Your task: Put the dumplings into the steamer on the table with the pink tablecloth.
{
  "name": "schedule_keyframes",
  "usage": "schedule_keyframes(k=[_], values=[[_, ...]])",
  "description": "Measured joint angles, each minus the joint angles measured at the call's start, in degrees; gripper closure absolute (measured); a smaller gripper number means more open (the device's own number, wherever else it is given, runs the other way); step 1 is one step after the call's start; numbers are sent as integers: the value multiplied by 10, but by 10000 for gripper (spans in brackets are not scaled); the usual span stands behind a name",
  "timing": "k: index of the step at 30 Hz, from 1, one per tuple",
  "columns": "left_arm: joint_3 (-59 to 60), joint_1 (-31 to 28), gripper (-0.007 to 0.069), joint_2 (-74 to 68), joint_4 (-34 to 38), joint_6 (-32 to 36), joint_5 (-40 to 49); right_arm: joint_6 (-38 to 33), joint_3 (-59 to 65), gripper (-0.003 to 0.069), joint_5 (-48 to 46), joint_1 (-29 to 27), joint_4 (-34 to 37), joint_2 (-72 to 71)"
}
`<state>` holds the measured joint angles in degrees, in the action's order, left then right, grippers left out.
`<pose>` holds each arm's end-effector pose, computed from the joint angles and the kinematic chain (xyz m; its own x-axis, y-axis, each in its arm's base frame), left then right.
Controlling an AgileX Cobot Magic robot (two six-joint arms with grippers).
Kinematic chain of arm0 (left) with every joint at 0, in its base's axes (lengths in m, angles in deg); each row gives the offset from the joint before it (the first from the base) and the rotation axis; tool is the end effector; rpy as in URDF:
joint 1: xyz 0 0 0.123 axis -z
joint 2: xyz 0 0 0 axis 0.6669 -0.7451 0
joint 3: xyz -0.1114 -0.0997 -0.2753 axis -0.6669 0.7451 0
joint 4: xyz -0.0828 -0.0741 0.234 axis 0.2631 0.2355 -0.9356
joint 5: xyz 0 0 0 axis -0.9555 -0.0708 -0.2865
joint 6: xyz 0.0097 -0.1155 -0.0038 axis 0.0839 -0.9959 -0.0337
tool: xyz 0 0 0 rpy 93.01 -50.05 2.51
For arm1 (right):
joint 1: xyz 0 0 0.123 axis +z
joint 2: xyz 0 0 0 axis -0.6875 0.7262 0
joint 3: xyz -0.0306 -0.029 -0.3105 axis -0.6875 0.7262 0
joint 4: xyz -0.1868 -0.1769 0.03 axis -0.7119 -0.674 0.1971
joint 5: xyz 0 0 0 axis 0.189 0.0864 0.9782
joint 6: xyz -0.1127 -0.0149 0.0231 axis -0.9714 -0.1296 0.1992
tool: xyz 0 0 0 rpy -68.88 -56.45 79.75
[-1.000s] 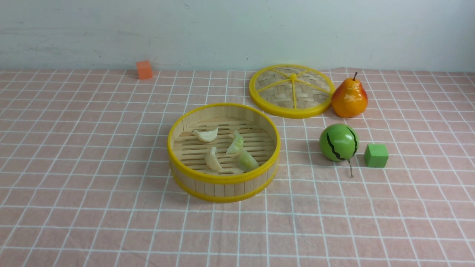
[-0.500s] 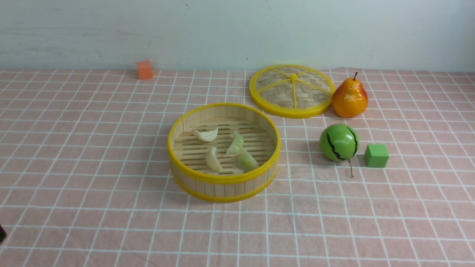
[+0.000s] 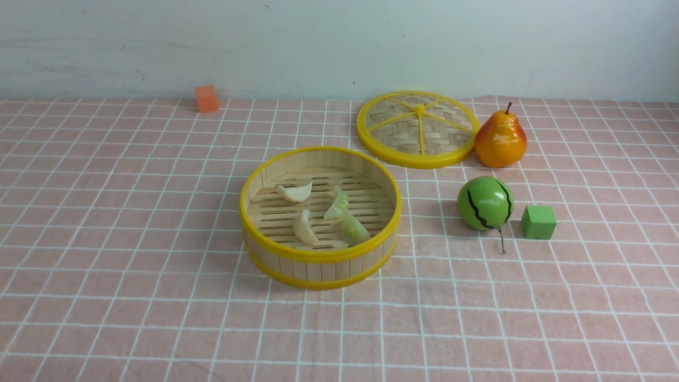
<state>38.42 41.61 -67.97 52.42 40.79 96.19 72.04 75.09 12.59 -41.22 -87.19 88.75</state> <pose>0.0578 0.0013 0.1740 -0.2039 -0.2434 -0.9483 -0.0640 0.9699 -0.2351 0.0546 0.0012 0.1657 -0.3052 0.1506 -0.9403 0.0178 0.9881 0.1525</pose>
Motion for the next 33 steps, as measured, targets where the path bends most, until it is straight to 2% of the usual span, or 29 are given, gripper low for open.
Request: schedule_keyframes(k=[8, 33], values=[[3, 0, 638, 0, -1, 11, 40, 0, 0, 603, 0, 0, 0, 0], [3, 0, 638, 0, -1, 23, 42, 0, 0, 564, 0, 0, 0, 0]])
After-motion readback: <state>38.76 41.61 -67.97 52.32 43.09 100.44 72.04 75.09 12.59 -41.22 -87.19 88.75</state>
